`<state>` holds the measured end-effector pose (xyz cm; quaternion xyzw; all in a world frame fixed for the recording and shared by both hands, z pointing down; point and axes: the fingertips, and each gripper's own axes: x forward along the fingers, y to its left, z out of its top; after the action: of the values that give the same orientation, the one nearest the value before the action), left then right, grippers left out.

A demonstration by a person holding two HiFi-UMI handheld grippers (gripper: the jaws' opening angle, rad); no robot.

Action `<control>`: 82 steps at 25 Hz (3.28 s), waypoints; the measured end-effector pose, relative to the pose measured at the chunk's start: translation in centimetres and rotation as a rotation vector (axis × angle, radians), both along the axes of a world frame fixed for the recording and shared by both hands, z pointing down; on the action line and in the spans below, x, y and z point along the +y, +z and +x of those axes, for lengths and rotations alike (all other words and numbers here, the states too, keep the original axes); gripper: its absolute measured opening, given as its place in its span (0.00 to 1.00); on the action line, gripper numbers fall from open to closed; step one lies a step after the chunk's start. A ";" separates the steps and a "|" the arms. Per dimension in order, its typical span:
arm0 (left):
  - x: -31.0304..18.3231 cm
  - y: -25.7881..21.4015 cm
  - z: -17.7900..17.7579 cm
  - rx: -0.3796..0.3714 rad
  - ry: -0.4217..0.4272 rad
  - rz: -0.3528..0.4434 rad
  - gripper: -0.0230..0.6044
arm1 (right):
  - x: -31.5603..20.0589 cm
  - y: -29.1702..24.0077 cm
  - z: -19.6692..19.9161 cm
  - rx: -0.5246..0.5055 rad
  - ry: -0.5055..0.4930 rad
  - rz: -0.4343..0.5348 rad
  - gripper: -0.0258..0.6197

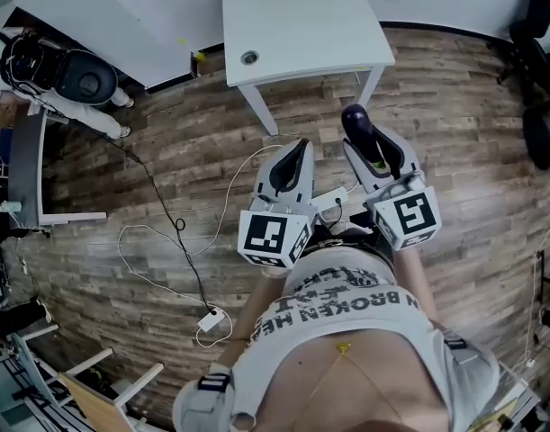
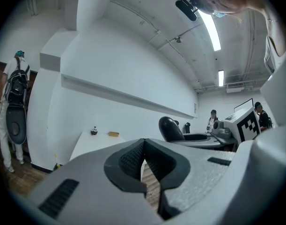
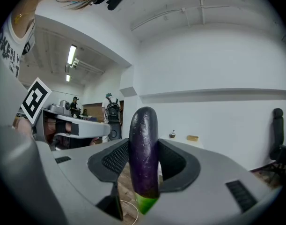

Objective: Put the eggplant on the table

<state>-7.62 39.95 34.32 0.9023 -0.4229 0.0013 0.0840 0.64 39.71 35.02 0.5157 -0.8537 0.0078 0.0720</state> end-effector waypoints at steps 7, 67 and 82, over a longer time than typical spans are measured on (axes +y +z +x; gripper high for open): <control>-1.7 0.6 -1.8 0.005 0.023 -0.014 0.03 | -1.3 0.8 -1.6 0.002 0.026 -0.016 0.34; -41.5 1.6 13.6 -0.010 -0.160 -0.063 0.03 | -43.0 -0.1 10.7 -0.026 -0.239 -0.027 0.34; -53.3 1.1 7.0 -0.016 0.044 -0.044 0.03 | -53.3 0.2 3.0 0.004 -0.100 -0.037 0.34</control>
<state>-0.66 -13.39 35.43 0.9093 -0.4033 0.0196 0.1003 3.66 -13.62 35.20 0.4709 -0.8780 0.0190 0.0835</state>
